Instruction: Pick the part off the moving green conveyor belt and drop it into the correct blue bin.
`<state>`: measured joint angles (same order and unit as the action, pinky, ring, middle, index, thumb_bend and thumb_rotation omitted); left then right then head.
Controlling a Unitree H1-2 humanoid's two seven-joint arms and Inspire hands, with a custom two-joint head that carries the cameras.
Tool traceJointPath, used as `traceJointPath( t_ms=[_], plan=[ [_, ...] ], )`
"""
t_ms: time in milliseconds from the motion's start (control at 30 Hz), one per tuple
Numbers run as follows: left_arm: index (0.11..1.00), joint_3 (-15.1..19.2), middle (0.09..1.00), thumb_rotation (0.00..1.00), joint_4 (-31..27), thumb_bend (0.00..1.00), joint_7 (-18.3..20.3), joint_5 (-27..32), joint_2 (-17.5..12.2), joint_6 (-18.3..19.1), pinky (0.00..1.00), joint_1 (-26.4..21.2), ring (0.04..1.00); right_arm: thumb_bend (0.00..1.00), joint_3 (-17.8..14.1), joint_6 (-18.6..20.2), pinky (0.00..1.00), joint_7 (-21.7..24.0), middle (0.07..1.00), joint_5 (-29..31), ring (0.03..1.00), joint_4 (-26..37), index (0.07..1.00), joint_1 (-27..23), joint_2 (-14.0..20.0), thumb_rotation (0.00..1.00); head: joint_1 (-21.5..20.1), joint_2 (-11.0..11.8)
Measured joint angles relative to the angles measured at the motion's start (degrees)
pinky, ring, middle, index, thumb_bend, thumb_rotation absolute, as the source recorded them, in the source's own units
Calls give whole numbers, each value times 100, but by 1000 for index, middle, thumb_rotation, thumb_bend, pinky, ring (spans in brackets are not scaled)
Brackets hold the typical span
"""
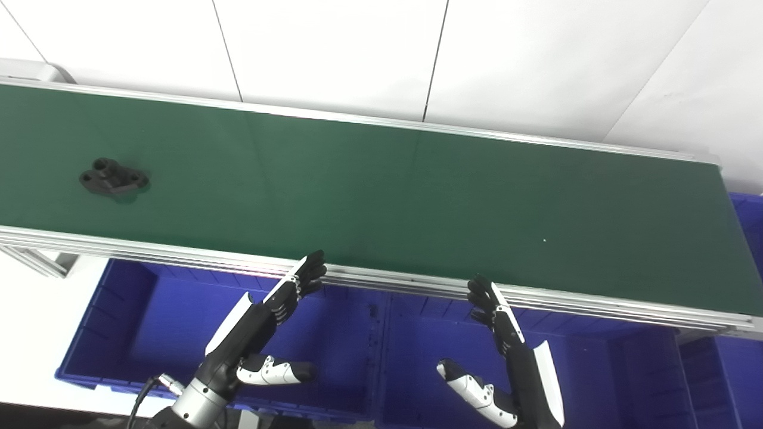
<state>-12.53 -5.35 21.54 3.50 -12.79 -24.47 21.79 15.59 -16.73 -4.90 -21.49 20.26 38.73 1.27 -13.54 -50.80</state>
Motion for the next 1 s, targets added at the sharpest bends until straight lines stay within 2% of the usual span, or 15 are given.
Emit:
traceJointPath(
  t_ms=[800, 833, 900, 967, 1000],
  plan=[
    [981, -18, 997, 561, 18, 815, 27, 52, 5, 0, 943, -6, 977, 732, -46, 5, 847, 62, 921, -33, 900, 2, 951, 18, -1, 613, 114, 79],
    [979, -18, 993, 563, 19, 815, 26, 42, 7, -1, 931, -7, 970, 734, -50, 5, 847, 63, 917, -33, 899, 2, 951, 18, 0, 614, 358, 166],
    [976, -17, 984, 580, 31, 812, 15, -22, 20, -3, 906, -10, 953, 735, -63, 5, 845, 66, 915, -18, 898, 0, 951, 18, 7, 621, 360, 167],
    [974, -22, 974, 636, 48, 847, -60, -222, 62, -12, 876, -10, 938, 734, -94, 4, 842, 75, 912, 31, 894, -27, 955, 17, 61, 635, 972, 368],
    [972, -32, 974, 644, 53, 862, -99, -300, 90, -13, 872, -9, 938, 730, -110, 3, 851, 77, 915, 66, 898, -55, 957, 17, 83, 632, 1385, 543]
  ],
)
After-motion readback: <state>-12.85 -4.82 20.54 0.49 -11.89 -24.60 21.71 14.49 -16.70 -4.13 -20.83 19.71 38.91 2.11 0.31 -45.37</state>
